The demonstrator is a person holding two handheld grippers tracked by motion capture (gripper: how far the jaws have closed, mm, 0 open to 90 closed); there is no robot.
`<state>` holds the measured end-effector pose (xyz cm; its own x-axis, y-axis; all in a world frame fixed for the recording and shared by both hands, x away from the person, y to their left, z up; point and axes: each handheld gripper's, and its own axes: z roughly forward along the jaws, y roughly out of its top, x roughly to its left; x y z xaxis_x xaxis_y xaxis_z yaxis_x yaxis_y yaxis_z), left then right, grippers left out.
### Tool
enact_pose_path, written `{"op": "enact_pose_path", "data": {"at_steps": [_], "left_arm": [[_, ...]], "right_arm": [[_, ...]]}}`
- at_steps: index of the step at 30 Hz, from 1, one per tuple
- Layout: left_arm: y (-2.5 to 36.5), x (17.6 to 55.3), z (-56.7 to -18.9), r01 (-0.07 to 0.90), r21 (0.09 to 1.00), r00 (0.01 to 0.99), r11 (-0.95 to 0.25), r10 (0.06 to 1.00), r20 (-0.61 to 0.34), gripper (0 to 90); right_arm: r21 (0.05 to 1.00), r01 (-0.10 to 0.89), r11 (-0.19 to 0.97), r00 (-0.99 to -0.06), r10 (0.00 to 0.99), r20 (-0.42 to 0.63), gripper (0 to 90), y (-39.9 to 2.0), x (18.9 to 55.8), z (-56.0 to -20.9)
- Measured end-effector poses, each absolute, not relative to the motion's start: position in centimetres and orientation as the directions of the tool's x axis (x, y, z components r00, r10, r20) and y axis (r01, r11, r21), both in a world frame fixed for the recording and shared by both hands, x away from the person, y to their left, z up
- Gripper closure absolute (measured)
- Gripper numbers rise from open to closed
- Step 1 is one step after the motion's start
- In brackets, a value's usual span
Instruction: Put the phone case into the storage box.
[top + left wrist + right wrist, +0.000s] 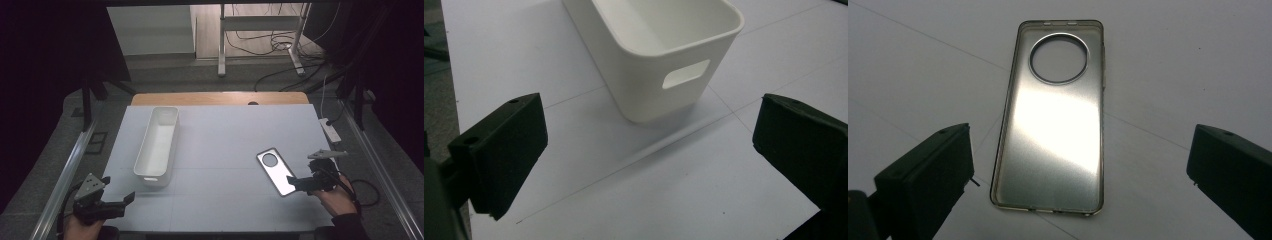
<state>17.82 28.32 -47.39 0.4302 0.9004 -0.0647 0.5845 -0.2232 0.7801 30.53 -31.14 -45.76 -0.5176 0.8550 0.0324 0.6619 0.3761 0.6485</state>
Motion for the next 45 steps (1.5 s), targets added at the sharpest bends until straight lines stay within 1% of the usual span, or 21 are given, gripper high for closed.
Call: {"op": "enact_pose_path", "data": {"at_steps": [6,16,25,28,45], "left_arm": [[28.3,17.8,-47.4,0.584,0.78,0.432,-0.224,0.9,-0.065,2.3],[28.2,17.8,-47.4,0.58,0.779,0.442,-0.239,0.895,-0.055,2.3],[28.2,17.8,-47.4,0.581,0.778,0.442,-0.238,0.895,-0.056,2.3],[28.2,17.9,-47.4,0.582,0.778,0.442,-0.238,0.895,-0.056,2.4],[28.2,17.8,-47.4,0.581,0.778,0.444,-0.239,0.894,-0.056,2.4]], "right_arm": [[0.643,0.671,0.37,-0.514,0.857,0.043,0.0,-31.0,31.4,-45.8],[0.636,0.664,0.393,-0.528,0.849,0.026,0.0,-30.5,32.7,-45.8],[0.638,0.663,0.391,-0.523,0.852,0.022,0.0,-30.1,33.9,-45.9],[0.626,0.674,0.391,-0.525,0.85,0.034,0.0,-29.8,34.4,-45.9],[0.598,0.69,0.407,-0.523,0.852,0.023,0.0,-29.0,35.9,-46.2]]}}
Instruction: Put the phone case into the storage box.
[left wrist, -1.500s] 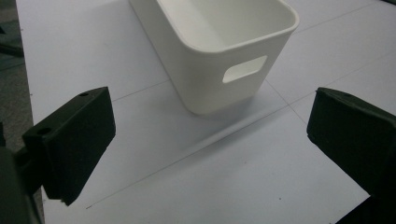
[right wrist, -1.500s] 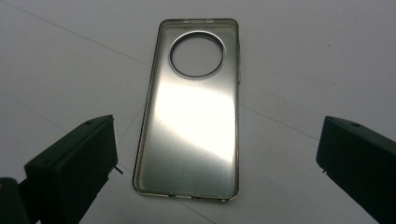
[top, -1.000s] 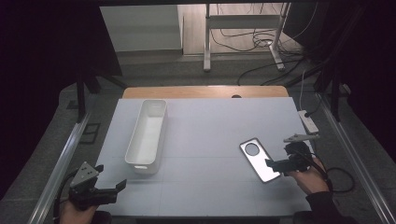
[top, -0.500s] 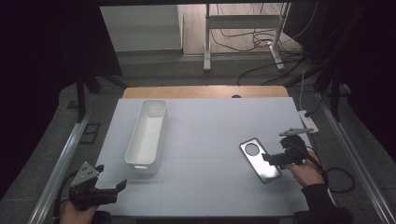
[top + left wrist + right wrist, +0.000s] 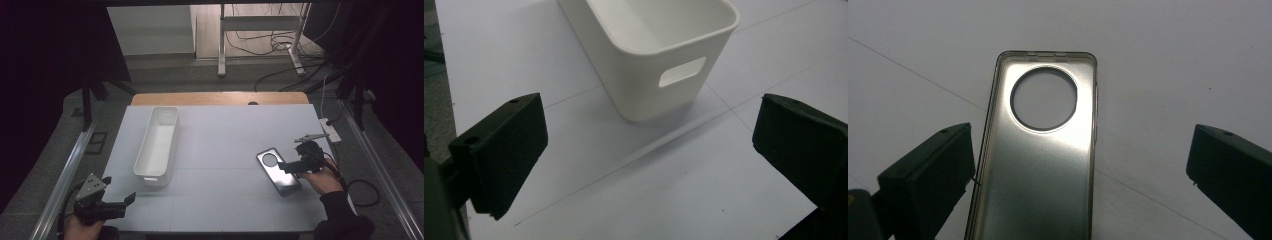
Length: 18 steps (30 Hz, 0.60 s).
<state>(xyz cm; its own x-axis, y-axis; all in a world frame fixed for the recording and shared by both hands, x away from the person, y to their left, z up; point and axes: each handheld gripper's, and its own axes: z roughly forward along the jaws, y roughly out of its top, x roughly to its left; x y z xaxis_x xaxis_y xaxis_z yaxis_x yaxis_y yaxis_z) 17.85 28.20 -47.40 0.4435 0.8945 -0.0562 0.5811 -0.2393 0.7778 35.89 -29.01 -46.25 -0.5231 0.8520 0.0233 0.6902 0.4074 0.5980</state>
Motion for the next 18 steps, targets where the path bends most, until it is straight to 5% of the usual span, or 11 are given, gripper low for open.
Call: {"op": "enact_pose_path", "data": {"at_steps": [18], "left_arm": [[28.2,17.8,-47.4,0.58,0.778,0.447,-0.241,0.893,-0.056,2.5]], "right_arm": [[0.524,0.734,0.432,-0.515,0.857,0.016,5.6,-28.8,36.6,-47.4]]}}
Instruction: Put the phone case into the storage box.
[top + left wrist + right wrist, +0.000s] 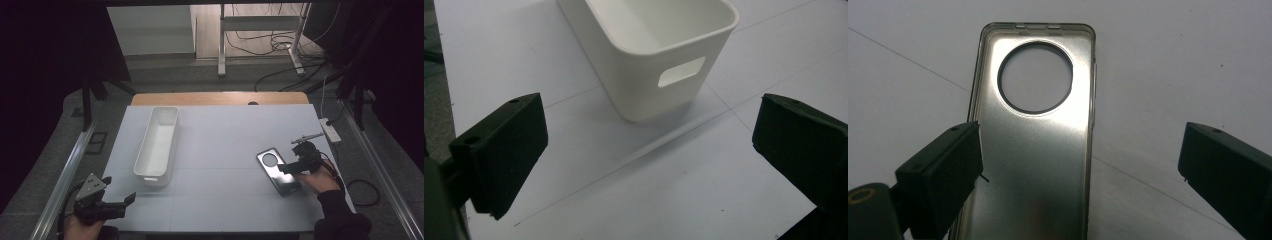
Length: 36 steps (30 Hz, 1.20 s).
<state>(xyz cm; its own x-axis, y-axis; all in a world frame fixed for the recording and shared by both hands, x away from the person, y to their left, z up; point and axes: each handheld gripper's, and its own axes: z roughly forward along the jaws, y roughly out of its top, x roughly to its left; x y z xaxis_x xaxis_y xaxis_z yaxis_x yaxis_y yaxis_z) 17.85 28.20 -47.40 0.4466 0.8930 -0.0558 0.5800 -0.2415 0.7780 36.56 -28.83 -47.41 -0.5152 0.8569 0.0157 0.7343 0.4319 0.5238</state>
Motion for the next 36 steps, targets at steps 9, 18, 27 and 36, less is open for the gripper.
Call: {"op": "enact_pose_path", "data": {"at_steps": [9,18,27,36], "left_arm": [[28.2,17.8,-47.4,0.579,0.778,0.448,-0.244,0.892,-0.054,2.5],[28.2,17.8,-47.4,0.579,0.777,0.449,-0.247,0.892,-0.051,2.6],[28.1,17.9,-47.4,0.58,0.776,0.451,-0.249,0.891,-0.051,2.6],[28.0,17.9,-47.4,0.58,0.773,0.452,-0.256,0.891,-0.044,2.7]], "right_arm": [[0.485,0.752,0.447,-0.519,0.854,0.017,11.6,-29.2,36.7,-48.6],[0.458,0.755,0.47,-0.534,0.845,0.012,28.2,-29.3,36.7,-49.3],[0.428,0.766,0.48,-0.539,0.842,0.02,51.2,-29.4,36.7,-49.5],[0.414,0.787,0.457,-0.525,0.849,0.061,77.3,-29.7,36.9,-49.4]]}}
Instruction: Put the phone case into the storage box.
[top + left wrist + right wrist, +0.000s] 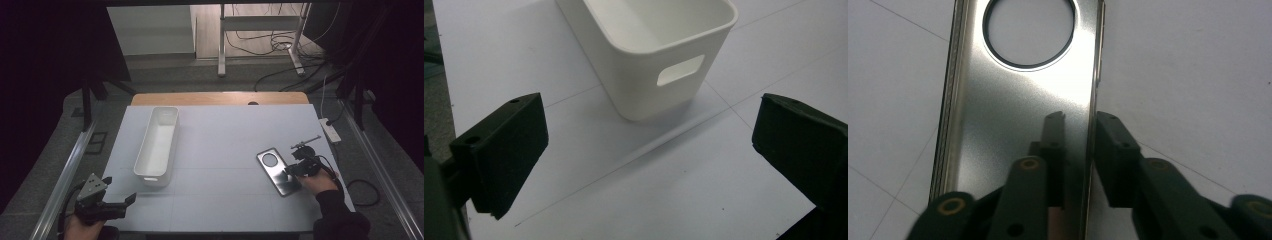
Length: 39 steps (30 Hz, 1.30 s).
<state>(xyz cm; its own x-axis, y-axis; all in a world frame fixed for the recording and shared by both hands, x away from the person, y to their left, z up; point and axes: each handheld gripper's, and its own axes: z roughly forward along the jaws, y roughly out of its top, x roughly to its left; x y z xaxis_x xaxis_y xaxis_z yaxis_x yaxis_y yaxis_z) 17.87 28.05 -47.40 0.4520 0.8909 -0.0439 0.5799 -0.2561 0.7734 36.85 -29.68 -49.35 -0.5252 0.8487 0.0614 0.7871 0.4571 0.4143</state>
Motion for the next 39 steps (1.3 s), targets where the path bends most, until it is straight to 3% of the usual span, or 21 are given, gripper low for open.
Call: {"op": "enact_pose_path", "data": {"at_steps": [4,19,39], "left_arm": [[28.0,17.9,-47.4,0.581,0.773,0.452,-0.256,0.891,-0.045,2.6],[27.9,17.9,-47.4,0.582,0.769,0.453,-0.264,0.891,-0.037,2.9],[28.2,18.1,-47.4,0.591,0.77,0.455,-0.241,0.887,-0.071,2.1]], "right_arm": [[0.411,0.795,0.446,-0.51,0.859,0.055,87.5,-30.0,36.9,-49.3],[0.424,0.784,0.454,-0.518,0.854,0.042,88.6,-29.8,36.8,-49.0],[0.552,0.713,0.432,-0.549,0.834,0.058,88.6,-29.0,35.7,-46.8]]}}
